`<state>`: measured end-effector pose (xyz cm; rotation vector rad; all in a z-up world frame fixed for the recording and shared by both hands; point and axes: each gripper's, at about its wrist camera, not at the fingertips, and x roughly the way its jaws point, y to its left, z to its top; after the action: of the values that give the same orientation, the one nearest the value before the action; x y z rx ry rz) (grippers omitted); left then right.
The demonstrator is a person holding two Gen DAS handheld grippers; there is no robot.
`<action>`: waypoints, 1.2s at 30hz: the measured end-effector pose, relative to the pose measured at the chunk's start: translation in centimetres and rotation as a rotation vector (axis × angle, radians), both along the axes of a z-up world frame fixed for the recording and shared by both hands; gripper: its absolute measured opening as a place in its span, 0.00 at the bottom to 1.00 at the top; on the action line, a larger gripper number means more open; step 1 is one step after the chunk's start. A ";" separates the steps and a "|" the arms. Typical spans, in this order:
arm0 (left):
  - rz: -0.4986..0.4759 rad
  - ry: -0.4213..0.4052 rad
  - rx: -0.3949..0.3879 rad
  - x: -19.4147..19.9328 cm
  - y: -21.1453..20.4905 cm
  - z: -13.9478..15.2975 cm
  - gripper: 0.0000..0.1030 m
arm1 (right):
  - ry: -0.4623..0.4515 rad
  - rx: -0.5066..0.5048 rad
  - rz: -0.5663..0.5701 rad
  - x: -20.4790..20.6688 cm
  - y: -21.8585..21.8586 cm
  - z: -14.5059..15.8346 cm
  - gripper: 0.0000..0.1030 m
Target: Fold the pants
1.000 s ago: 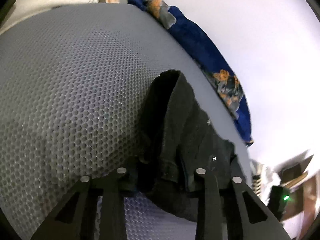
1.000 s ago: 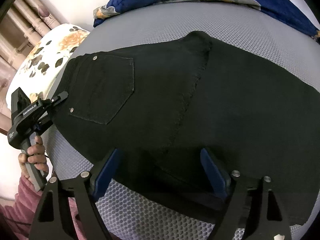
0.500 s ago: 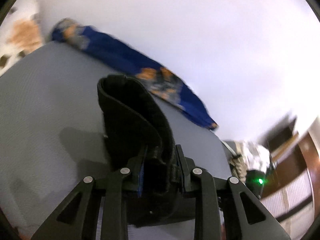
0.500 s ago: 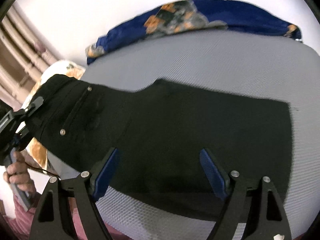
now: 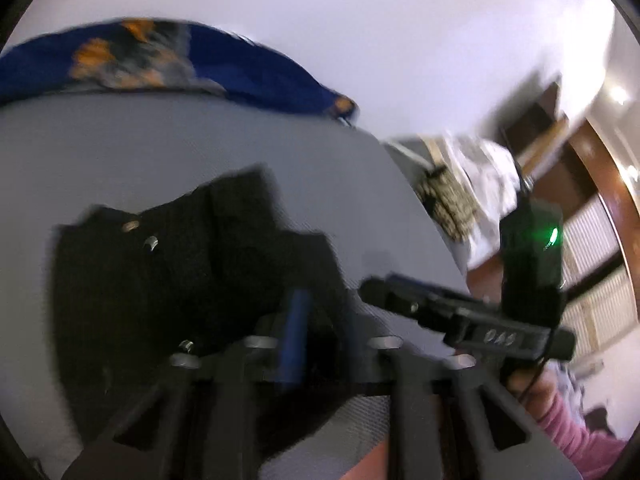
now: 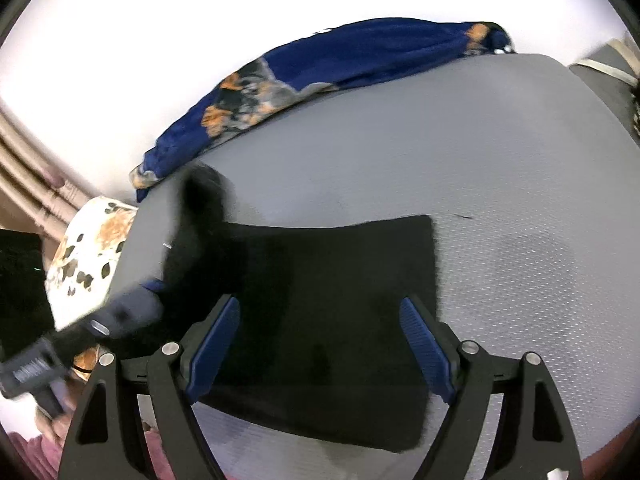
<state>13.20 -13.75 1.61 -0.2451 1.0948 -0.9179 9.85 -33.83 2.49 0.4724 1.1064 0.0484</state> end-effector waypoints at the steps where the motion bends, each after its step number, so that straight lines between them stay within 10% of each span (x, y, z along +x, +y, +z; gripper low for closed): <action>1: -0.023 -0.009 0.047 -0.3 -1.7 -0.9 0.01 | 0.004 0.009 -0.009 -0.3 -0.7 -0.2 0.79; 10: -0.077 -0.011 0.259 -2.2 -3.7 -5.3 0.10 | 0.056 0.225 -0.040 -1.1 -4.0 -4.4 0.78; 20: 0.163 -0.146 0.405 -0.8 4.4 -3.7 0.49 | 0.087 0.414 0.145 2.8 -1.2 -9.0 0.71; 36: 0.257 -0.090 0.466 1.0 7.9 -8.0 0.57 | 0.047 0.514 0.244 7.1 -0.9 -11.8 0.44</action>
<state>14.20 -5.89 -6.40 0.0409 1.1308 -0.4238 16.96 -34.72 -9.29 0.7957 1.1923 0.5478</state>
